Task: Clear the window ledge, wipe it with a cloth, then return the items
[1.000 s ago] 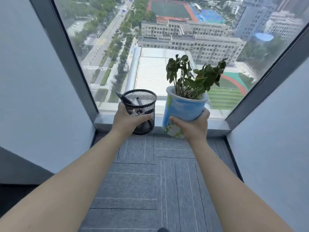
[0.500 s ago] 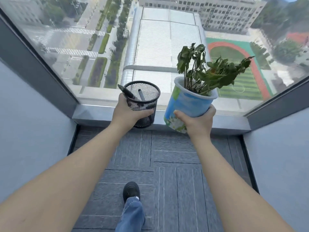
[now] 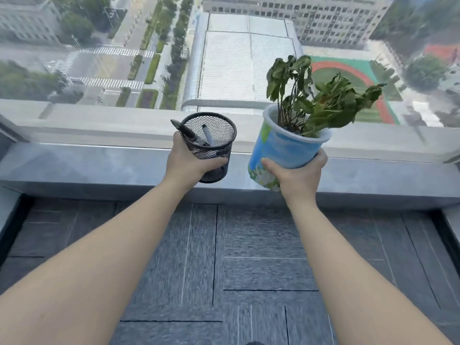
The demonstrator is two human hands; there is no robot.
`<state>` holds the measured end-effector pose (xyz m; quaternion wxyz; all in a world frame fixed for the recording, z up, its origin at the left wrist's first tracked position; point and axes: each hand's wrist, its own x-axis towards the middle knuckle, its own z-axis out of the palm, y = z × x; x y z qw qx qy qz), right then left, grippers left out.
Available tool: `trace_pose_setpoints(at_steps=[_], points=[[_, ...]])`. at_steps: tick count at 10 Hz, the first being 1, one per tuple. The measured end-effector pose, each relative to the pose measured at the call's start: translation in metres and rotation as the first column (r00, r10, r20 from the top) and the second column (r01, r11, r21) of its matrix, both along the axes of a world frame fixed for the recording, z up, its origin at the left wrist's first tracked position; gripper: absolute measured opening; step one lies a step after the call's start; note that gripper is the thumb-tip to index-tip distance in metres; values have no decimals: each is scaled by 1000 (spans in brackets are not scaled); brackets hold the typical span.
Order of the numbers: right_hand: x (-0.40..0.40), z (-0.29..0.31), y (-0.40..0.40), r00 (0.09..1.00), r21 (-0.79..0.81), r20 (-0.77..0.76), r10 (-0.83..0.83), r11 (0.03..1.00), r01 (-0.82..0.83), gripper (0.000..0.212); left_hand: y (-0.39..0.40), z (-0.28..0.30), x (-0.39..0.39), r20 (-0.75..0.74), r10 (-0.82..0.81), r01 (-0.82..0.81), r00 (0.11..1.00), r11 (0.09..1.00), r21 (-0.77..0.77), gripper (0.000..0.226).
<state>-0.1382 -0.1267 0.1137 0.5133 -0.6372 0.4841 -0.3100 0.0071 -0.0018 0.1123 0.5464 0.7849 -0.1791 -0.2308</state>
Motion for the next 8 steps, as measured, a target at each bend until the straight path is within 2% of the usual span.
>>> trace_pose_setpoints(at_steps=[1, 3, 5, 7, 8], points=[[21, -62, -17, 1000, -1, 13, 1, 1000, -1, 90, -20, -63, 14, 16, -15, 15, 1000, 1000, -4, 72], [46, -137, -27, 1000, -56, 14, 6, 998, -6, 96, -35, -133, 28, 34, -18, 18, 999, 1000, 16, 73], [50, -166, -31, 999, -56, 23, 36, 998, -34, 104, -32, -152, 36, -36, -4, 4, 999, 1000, 13, 91], [48, -160, -32, 996, 33, -50, 80, 996, -79, 124, -30, -148, 32, -84, -19, 21, 996, 1000, 18, 90], [21, -133, -19, 967, 172, -230, 105, 983, -66, 100, -4, -126, 10, -144, 24, 1, 989, 985, 173, 95]])
